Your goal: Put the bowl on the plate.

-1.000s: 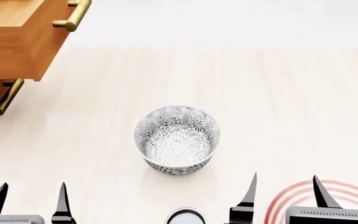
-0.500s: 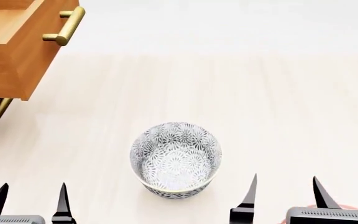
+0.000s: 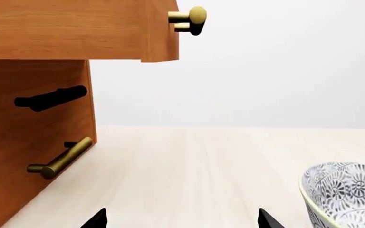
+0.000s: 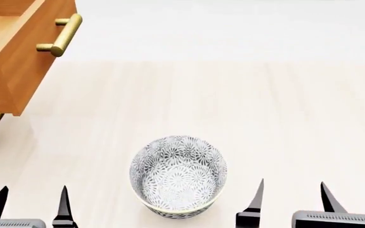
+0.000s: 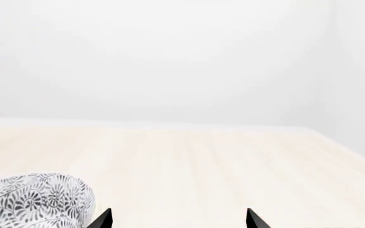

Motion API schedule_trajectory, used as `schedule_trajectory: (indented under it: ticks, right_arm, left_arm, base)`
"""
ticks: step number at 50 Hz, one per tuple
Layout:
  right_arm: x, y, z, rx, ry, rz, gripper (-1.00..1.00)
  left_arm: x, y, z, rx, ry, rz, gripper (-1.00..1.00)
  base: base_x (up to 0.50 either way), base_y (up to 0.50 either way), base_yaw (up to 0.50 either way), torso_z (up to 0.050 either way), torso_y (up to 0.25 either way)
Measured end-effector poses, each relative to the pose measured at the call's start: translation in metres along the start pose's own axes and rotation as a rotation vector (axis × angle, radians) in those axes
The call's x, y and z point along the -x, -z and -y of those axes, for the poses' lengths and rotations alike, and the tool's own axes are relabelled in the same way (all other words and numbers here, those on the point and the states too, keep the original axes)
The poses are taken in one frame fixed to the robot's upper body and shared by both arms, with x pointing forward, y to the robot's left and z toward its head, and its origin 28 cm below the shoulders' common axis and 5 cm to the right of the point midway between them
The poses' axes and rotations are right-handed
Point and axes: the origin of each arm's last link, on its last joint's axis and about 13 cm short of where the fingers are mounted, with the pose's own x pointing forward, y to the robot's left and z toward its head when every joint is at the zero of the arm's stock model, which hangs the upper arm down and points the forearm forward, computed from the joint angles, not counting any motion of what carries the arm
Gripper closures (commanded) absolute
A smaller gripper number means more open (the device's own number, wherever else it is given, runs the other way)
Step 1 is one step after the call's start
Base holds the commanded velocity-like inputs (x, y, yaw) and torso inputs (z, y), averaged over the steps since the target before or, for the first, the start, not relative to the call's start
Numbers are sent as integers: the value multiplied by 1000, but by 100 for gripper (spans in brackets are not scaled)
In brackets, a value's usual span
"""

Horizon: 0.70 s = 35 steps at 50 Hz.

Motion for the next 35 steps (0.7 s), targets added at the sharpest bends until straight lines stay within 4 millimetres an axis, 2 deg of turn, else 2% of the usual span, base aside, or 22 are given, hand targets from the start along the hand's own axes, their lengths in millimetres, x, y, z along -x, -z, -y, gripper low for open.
schedule_trajectory:
  ticks: [11,35]
  right_arm:
    - [-4,-9,-1,37,-9,-17,-100]
    - [-32,-59,-11,94,-227,-56,-100]
  left_arm:
    - [0,0,-1,-2,-6,0,-100]
    - [1,0,-3,-1,-19,1,-100]
  base:
    - [0,0,0,0,0]
    - [0,0,0,0,0]
